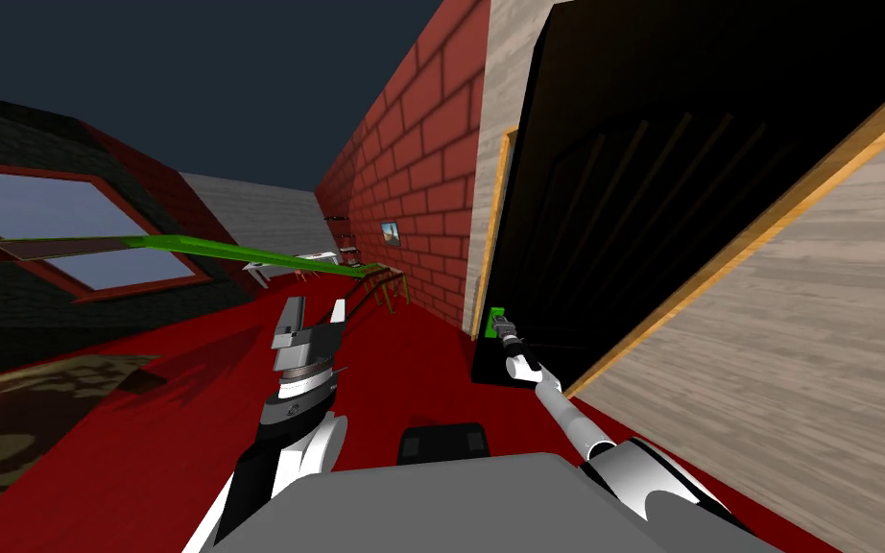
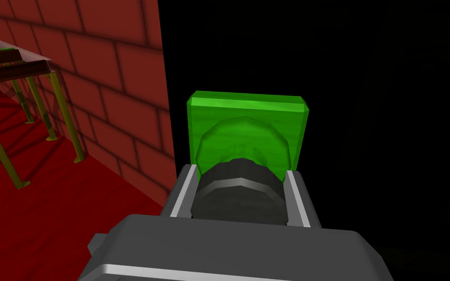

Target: Pull the door open

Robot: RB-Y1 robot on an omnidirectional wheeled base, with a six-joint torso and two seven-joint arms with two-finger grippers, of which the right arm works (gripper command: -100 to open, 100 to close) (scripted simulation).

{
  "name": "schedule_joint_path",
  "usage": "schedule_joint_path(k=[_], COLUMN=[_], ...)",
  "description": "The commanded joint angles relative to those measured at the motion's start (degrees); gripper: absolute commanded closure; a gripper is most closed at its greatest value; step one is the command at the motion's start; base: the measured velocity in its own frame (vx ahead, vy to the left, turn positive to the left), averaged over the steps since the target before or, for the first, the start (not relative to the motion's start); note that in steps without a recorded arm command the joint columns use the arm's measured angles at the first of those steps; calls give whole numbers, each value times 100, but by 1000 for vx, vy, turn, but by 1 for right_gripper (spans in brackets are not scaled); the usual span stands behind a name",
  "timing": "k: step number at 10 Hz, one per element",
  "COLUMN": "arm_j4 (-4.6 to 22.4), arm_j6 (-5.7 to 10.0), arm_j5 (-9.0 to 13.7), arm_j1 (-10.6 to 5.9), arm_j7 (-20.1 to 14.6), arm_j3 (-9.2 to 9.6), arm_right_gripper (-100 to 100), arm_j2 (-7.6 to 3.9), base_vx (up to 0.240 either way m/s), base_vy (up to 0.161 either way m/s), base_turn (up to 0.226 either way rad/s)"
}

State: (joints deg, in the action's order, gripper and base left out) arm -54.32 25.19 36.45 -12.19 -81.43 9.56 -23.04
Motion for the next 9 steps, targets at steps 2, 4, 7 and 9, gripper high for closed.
schedule_joint_path(k=[2,4,7,9], arm_j4=[-159,-240,-344,-396], arm_j6=[-7,10,31,31], arm_j5=[-27,-47,-73,-88], arm_j1=[98,145,206,258], arm_j7=[-143,-267,-427,-486], arm_j3=[178,316,496,576], arm_right_gripper=[100,100,100,100], arm_j2=[-98,-186,-301,-357], base_vx=[-208,-202,-176,-102], base_vy=[-58,-90,-76,-49], base_turn=[88,92,77,52])
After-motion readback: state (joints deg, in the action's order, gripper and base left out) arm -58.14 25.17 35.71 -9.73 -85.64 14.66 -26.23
